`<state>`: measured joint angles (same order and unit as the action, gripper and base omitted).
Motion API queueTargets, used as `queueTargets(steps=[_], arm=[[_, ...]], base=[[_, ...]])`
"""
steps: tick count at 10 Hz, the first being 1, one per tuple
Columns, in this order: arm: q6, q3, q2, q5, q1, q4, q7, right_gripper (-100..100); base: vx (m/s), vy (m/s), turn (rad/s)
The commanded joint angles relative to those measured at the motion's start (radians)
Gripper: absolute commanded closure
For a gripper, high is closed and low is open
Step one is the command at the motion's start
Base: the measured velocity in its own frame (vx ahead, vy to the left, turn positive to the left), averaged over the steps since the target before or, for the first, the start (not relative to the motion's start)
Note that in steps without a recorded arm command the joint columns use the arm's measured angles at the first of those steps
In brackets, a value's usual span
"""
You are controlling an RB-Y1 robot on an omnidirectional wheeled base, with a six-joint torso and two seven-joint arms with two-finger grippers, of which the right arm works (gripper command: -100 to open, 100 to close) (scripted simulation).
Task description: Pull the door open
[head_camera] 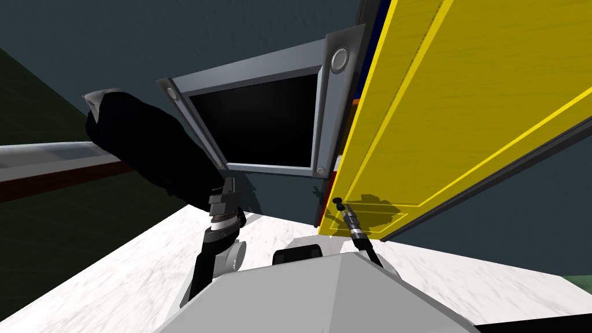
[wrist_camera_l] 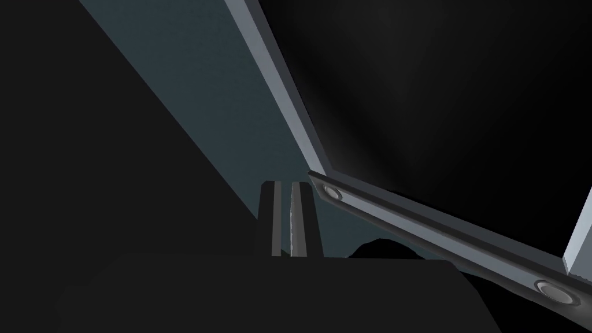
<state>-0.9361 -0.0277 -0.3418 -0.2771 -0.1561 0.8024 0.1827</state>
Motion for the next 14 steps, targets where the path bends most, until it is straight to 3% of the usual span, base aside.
queueTargets(steps=[1, 14], arm=[[0.0, -0.009, 0.005, -0.018, 0.0, 0.004, 0.047, -100], [0.03, -0.072, 0.031, -0.18, 0.006, 0.052, 0.37, -100]], base=[[-0.044, -0.007, 0.035], [-0.053, -0.012, 0.045]])
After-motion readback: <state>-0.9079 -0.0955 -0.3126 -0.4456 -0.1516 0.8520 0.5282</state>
